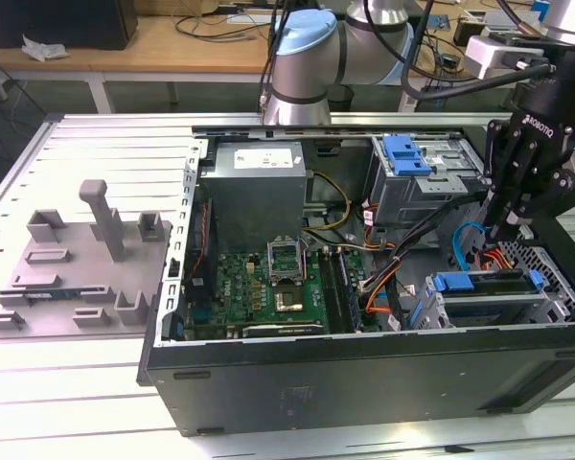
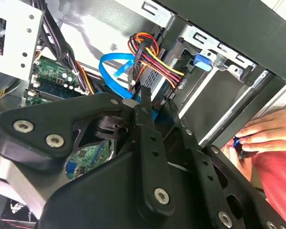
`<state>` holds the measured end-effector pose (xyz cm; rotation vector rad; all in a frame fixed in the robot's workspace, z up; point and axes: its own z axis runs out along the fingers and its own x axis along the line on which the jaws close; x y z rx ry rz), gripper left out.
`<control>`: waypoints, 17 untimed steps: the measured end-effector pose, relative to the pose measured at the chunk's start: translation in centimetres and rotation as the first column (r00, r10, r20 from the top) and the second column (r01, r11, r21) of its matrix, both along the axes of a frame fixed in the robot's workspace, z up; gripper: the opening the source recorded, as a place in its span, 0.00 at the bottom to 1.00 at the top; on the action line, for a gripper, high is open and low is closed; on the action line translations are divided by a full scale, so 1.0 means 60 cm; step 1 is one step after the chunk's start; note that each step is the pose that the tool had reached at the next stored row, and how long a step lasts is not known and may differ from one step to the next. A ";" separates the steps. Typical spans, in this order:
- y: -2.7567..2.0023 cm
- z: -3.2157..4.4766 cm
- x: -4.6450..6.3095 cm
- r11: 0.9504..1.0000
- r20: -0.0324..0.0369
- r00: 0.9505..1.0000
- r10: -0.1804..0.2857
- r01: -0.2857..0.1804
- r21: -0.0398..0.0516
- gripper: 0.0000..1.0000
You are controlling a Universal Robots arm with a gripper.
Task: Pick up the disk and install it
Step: 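Insert the second disk wire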
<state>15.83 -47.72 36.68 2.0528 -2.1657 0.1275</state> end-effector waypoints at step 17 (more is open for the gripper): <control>-0.0001 -0.002 0.000 1.000 0.000 1.000 -0.030 0.030 0.000 0.16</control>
